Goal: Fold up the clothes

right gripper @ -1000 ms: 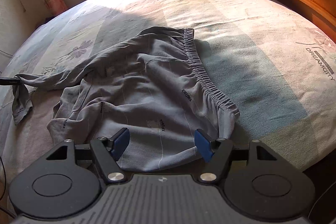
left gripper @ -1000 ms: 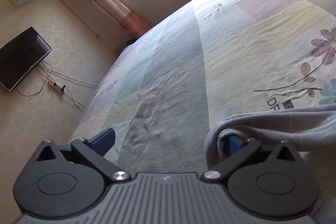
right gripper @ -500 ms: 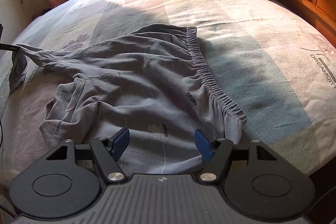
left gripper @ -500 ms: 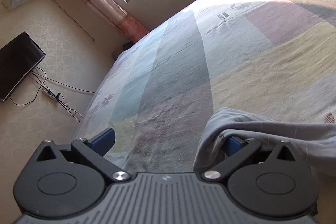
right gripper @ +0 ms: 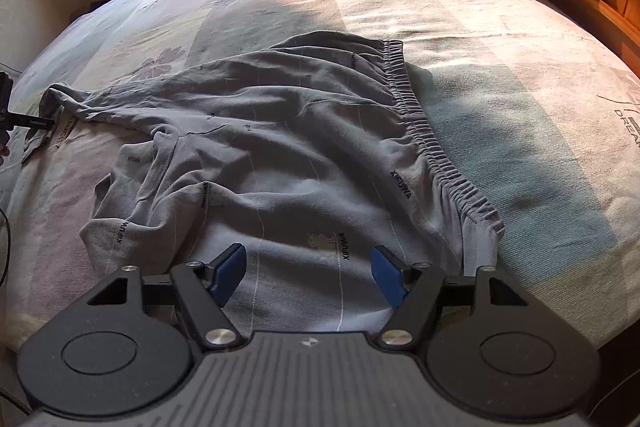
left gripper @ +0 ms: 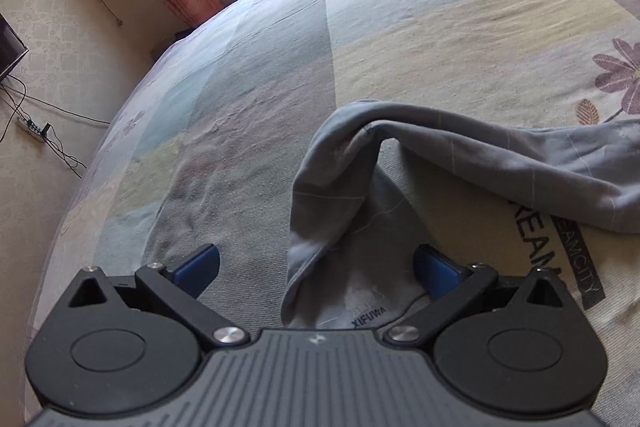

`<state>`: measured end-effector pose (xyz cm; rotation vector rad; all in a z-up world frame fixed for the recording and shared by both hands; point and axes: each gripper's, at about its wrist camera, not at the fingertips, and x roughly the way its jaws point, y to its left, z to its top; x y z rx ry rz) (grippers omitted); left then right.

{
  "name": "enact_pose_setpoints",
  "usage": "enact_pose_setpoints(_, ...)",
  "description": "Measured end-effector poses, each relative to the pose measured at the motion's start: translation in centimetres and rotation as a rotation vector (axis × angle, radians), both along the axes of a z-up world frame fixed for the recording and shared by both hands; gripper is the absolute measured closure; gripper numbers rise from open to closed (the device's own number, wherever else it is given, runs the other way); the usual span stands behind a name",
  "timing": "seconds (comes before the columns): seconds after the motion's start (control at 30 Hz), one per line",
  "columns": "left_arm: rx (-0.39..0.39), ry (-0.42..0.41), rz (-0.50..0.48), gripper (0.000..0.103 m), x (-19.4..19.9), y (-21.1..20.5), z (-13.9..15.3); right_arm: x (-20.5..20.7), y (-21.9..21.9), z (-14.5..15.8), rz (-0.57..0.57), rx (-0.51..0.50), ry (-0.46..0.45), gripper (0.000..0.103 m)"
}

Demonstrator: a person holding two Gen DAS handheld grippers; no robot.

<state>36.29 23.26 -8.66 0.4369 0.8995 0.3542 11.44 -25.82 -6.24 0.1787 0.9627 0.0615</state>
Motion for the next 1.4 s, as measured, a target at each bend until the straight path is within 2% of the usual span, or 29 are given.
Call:
enact_pose_setpoints(0.13, 0.068, 0.037, 0.104, 0.0, -1.2, 4.1, 0.7, -0.2, -0.2, 0.2, -0.005, -0.009, -0.008, 0.029)
enact_pose_setpoints(0.27, 0.181, 0.063, 0.249, 0.001, -2.3, 8.2, 0.9, 0.0, -0.8, -0.1, -0.035, 0.003, -0.002, 0.029)
enact_pose_setpoints(0.3, 0.176, 0.062, 0.275, 0.001, -2.5, 8.9, 1.1, 0.0, -0.7, -0.1, -0.035, 0.004, -0.001, 0.029)
enact_pose_setpoints(0.37, 0.101, 0.025, 0.305, 0.001, -3.4, 9.7, 2.2, 0.0, -0.4, 0.0, -0.028, 0.005, -0.002, 0.029)
enact_pose_setpoints(0.43, 0.027, -0.026, 0.245, 0.001, -4.2, 8.7, 3.3, 0.1, 0.1, 0.1, -0.016, 0.003, -0.005, 0.029)
enact_pose_setpoints(0.5, -0.026, -0.031, 0.15, 0.001, -4.2, 7.0, 3.6, 0.2, 0.6, 0.2, -0.005, 0.002, -0.008, 0.029)
enact_pose_setpoints(0.6, -0.045, -0.017, 0.06, 0.001, -3.2, 5.0, 2.5, 0.3, 1.4, 0.4, 0.012, 0.0, -0.012, 0.029)
enact_pose_setpoints(0.63, -0.031, -0.017, 0.062, 0.0, -2.8, 4.7, 2.0, 0.3, 1.7, 0.4, 0.018, -0.001, -0.014, 0.029)
enact_pose_setpoints(0.77, -0.06, -0.042, 0.109, 0.001, -0.9, 5.6, 0.4, 0.2, 2.4, 0.7, 0.038, -0.02, -0.017, 0.027)
enact_pose_setpoints(0.9, -0.131, -0.08, 0.128, 0.0, 0.4, 7.3, -0.1, 0.7, 2.3, 0.2, 0.01, -0.034, -0.003, 0.027)
enact_pose_setpoints(1.0, -0.004, -0.151, 0.174, 0.0, 1.1, 7.8, 0.2, 1.2, 2.4, 0.1, -0.013, -0.039, -0.011, 0.027)
enact_pose_setpoints(1.07, 0.051, -0.189, 0.181, 0.0, 1.6, 7.9, 0.9, 1.5, 2.6, 0.3, -0.016, -0.045, -0.023, 0.027)
enact_pose_setpoints(1.23, 0.172, -0.368, 0.211, 0.0, 2.6, 7.9, 4.7, 2.0, 3.1, 0.6, -0.017, -0.065, -0.042, 0.027)
enact_pose_setpoints(1.37, 0.217, -0.529, 0.207, 0.0, 1.8, 7.3, 7.7, 2.1, 3.6, 0.5, -0.011, -0.073, -0.037, 0.027)
enact_pose_setpoints(1.4, 0.215, -0.547, 0.205, 0.0, 1.6, 7.3, 8.1, 2.2, 3.7, 0.4, -0.008, -0.075, -0.036, 0.027)
